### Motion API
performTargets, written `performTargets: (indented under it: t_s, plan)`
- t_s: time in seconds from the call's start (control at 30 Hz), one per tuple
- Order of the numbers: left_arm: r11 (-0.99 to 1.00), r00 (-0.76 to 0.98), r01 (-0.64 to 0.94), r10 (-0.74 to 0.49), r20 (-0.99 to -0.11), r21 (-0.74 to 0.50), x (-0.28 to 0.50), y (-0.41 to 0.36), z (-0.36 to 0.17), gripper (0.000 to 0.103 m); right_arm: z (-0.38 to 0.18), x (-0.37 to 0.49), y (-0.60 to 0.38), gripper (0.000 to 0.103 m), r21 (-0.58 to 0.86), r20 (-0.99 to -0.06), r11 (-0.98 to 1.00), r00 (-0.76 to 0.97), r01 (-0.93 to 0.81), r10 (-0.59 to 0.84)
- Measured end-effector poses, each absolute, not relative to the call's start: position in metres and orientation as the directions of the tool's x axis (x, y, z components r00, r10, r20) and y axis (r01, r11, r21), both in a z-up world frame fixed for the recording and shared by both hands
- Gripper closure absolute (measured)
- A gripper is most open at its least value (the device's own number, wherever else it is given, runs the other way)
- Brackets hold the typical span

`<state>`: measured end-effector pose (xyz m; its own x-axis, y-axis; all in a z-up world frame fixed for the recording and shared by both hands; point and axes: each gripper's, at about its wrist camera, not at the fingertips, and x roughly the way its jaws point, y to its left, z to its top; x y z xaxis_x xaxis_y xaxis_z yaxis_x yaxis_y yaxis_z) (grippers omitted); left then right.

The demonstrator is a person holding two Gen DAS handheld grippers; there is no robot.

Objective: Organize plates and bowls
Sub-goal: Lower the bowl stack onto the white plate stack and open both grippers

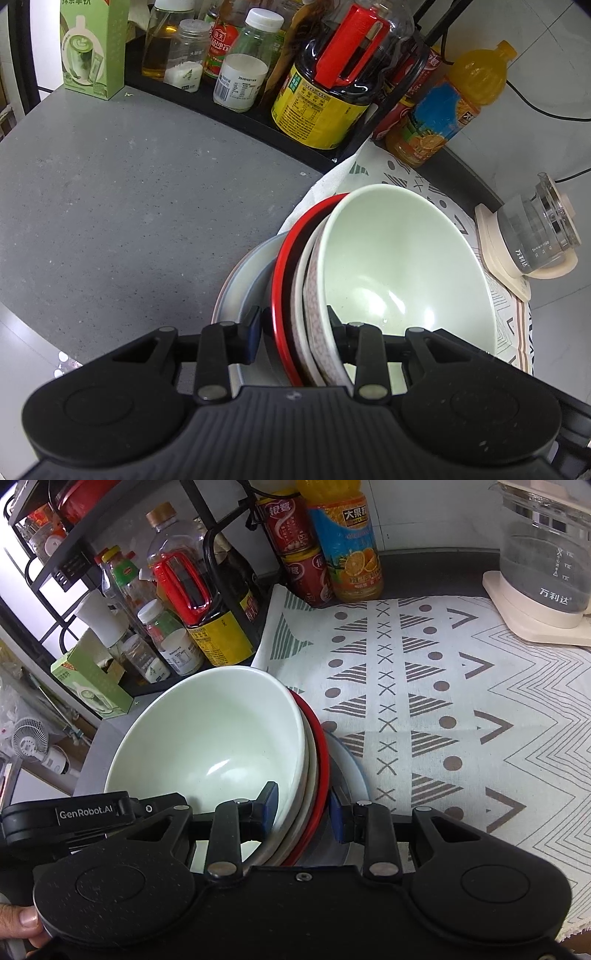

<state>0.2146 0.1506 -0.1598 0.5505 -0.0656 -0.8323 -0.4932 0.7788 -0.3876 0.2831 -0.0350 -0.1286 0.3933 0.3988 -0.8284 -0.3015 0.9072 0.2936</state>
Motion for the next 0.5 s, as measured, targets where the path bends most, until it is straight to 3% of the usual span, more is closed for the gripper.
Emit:
performTargets:
  t_s: [0.13, 0.23, 0.27, 0.4, 0.5]
  plan:
    - [0.785, 0.532, -0.492, -0.071, -0.844, -0.376, 0.218, 0.150, -0.158, 0.071, -0.130, 0.280, -0.034, 0.073, 0.293, -0.826, 0.909, 0.401, -0.298, 0.397]
    - [0.798, 0.543, -0.486, -0.042, -0.839, -0.355, 0.218, 0.149, -0.150, 0.065, -0.130, 0.280, -0.033, 0.071, 0.288, -0.827, 0.908, 0.399, -0.304, 0.396]
    - [0.799, 0.543, -0.488, -0.038, -0.839, -0.351, 0.217, 0.150, -0.147, 0.061, -0.128, 0.279, -0.033, 0.070, 0.285, -0.822, 0.909, 0.410, -0.305, 0.395]
    - [0.795, 0.545, -0.505, -0.007, -0.838, -0.335, 0.212, 0.152, -0.138, 0.035, -0.117, 0.275, -0.036, 0.043, 0.289, -0.802, 0.910, 0.444, -0.296, 0.400]
    - [0.799, 0.556, -0.501, 0.003, -0.831, -0.333, 0.206, 0.153, -0.132, 0.022, -0.111, 0.272, -0.040, 0.037, 0.294, -0.795, 0.914, 0.459, -0.281, 0.397]
